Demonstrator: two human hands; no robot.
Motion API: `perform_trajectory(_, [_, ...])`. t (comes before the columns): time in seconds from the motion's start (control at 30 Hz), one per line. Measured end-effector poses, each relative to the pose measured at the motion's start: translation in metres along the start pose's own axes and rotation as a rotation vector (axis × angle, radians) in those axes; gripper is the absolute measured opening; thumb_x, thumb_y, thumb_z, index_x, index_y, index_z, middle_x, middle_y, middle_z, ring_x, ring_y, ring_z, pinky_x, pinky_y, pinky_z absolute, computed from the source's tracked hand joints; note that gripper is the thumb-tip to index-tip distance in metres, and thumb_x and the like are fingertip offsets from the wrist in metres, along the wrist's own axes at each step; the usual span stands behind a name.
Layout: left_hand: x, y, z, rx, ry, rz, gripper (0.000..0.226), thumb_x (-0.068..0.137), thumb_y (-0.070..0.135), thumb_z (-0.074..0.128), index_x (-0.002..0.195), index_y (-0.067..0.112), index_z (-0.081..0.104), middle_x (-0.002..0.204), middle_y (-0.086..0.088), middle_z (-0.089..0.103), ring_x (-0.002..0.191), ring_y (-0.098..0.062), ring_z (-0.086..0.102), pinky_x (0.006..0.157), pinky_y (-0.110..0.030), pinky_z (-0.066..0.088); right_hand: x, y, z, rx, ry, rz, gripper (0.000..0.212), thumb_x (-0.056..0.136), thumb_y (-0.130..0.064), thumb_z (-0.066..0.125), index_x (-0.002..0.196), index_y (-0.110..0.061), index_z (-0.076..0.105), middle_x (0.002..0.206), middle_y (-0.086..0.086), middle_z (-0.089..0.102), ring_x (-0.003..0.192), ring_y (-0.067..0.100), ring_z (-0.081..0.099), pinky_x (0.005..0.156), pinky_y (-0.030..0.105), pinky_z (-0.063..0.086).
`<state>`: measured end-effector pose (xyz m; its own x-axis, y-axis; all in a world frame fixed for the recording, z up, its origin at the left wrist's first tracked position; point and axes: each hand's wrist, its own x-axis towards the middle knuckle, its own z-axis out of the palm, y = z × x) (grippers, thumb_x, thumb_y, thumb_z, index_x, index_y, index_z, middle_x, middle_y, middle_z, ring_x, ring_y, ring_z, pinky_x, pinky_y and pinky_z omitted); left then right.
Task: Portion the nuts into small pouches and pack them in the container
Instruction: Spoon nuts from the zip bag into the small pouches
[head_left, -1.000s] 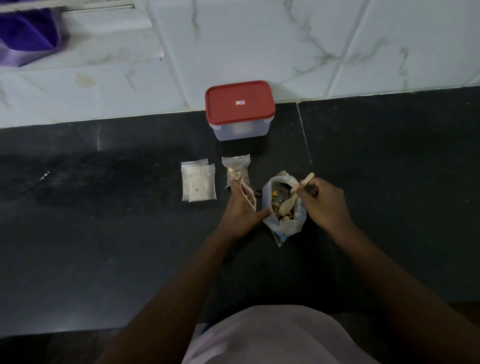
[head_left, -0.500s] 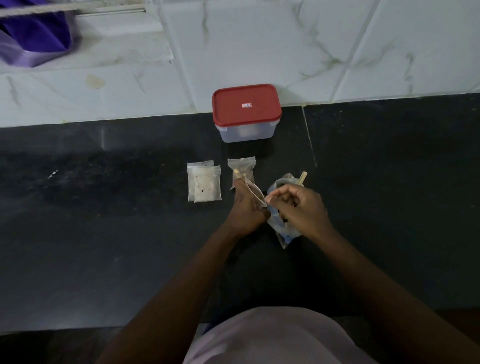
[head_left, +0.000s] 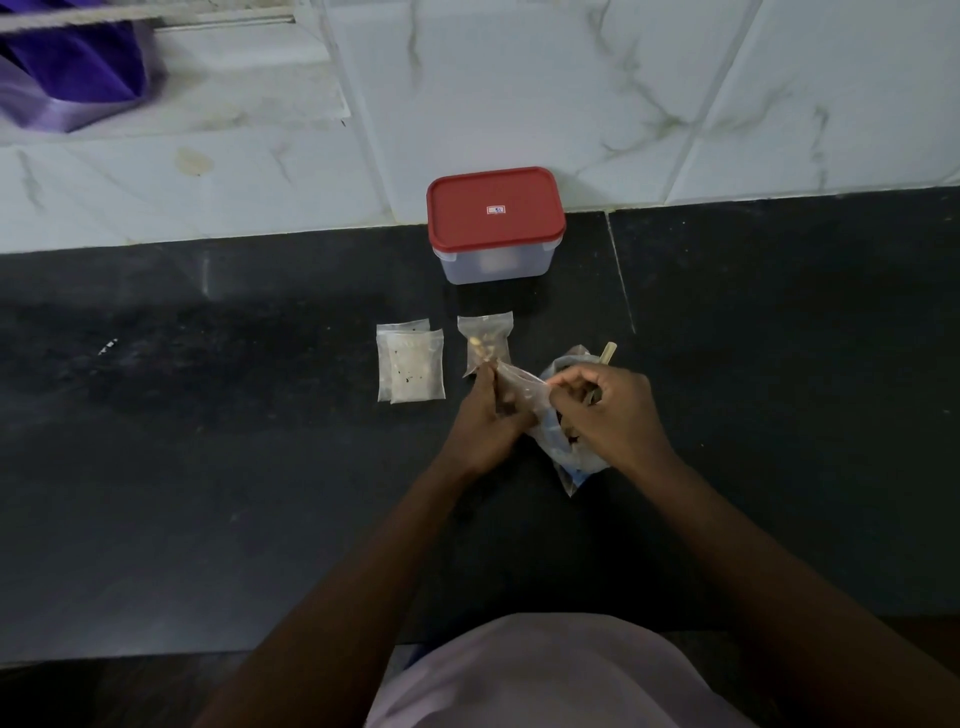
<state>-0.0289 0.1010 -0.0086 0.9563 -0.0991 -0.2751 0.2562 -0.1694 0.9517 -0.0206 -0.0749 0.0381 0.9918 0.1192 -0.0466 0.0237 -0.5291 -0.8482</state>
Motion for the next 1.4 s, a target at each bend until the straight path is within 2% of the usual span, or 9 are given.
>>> perform_trajectory(0.17, [-0.007,0.001,-0.008,-0.106,-0.014,0.036,0.017,0.102,0.015,0.059,0.117,0.008,0.065,0.106,-0.006,0.073,0.099,-0.018,0.072,0.085,-0.035,0.06,0.007,0.007,-0.001,0.001,-0.039,0.016,0.01,0.099,-0.021,0.064,0.103,-0.02,0.073,0.089,-0.009,0.069,0.083,0.001,0.064,0.07,0.01,0.049])
perform_trajectory(0.3, [-0.009,0.003,-0.01,-0.088,0.076,0.101,0.027,0.105,0.026,0.055,0.104,0.005,0.07,0.096,-0.016,0.072,0.091,-0.034,0.07,0.079,-0.045,0.059,0.012,0.011,0.0,-0.038,-0.1,-0.002,0.015,0.102,-0.022,0.06,0.111,-0.017,0.07,0.094,-0.007,0.067,0.086,0.002,0.063,0.071,0.006,0.045])
perform_trajectory(0.4, [-0.009,0.003,-0.012,-0.055,0.082,0.111,0.027,0.105,0.031,0.056,0.104,0.009,0.072,0.095,-0.013,0.074,0.09,-0.032,0.072,0.08,-0.049,0.061,0.015,0.012,0.001,-0.073,-0.129,-0.011,0.017,0.103,-0.022,0.058,0.113,-0.015,0.069,0.094,-0.01,0.066,0.084,-0.004,0.062,0.072,0.005,0.043])
perform_trajectory(0.7, [-0.008,0.0,-0.017,-0.049,0.166,0.147,0.026,0.104,0.023,0.059,0.095,0.005,0.075,0.086,-0.009,0.074,0.082,-0.021,0.072,0.071,-0.027,0.057,0.015,0.007,0.007,-0.039,-0.137,0.01,0.013,0.103,-0.02,0.058,0.11,-0.016,0.069,0.091,-0.012,0.065,0.08,-0.011,0.06,0.071,0.005,0.044])
perform_trajectory(0.8, [-0.007,-0.001,-0.02,-0.072,0.18,0.157,0.026,0.103,0.021,0.059,0.094,0.003,0.076,0.086,-0.012,0.075,0.084,-0.03,0.071,0.073,-0.036,0.058,0.013,0.003,0.008,0.105,-0.102,0.044,0.016,0.099,-0.02,0.065,0.114,-0.017,0.071,0.096,-0.008,0.07,0.087,-0.004,0.065,0.075,0.009,0.049])
perform_trajectory(0.93, [-0.007,-0.003,-0.023,-0.105,0.172,0.172,0.027,0.103,0.024,0.06,0.097,0.003,0.077,0.089,-0.017,0.075,0.087,-0.039,0.07,0.079,-0.052,0.058,0.015,-0.001,0.014,0.12,-0.11,0.056,0.015,0.09,-0.028,0.076,0.104,-0.021,0.074,0.086,-0.006,0.07,0.076,0.005,0.065,0.068,0.014,0.052])
perform_trajectory(1.1, [-0.008,-0.006,-0.028,-0.083,0.129,0.168,0.028,0.104,0.029,0.058,0.106,0.008,0.077,0.092,-0.016,0.076,0.089,-0.039,0.072,0.08,-0.059,0.058,0.021,0.001,0.026,0.115,-0.131,0.071,0.015,0.093,-0.03,0.073,0.104,-0.02,0.074,0.089,-0.003,0.074,0.082,0.006,0.068,0.074,0.02,0.054])
perform_trajectory(1.27, [-0.013,-0.002,-0.033,-0.116,0.128,0.118,0.021,0.101,0.02,0.063,0.108,0.006,0.077,0.097,-0.006,0.079,0.092,-0.022,0.076,0.077,-0.032,0.06,0.024,0.0,0.03,0.067,-0.149,0.036,0.015,0.098,-0.024,0.068,0.108,-0.014,0.073,0.095,0.0,0.075,0.087,0.007,0.068,0.076,0.016,0.051])
perform_trajectory(1.4, [-0.013,-0.001,-0.042,-0.104,0.153,0.132,0.018,0.101,0.014,0.061,0.103,0.007,0.077,0.092,-0.002,0.079,0.087,-0.015,0.075,0.074,-0.023,0.058,0.028,-0.002,0.033,0.025,-0.162,0.041,0.018,0.098,-0.028,0.066,0.11,-0.016,0.073,0.093,-0.006,0.072,0.081,0.0,0.065,0.072,0.016,0.05])
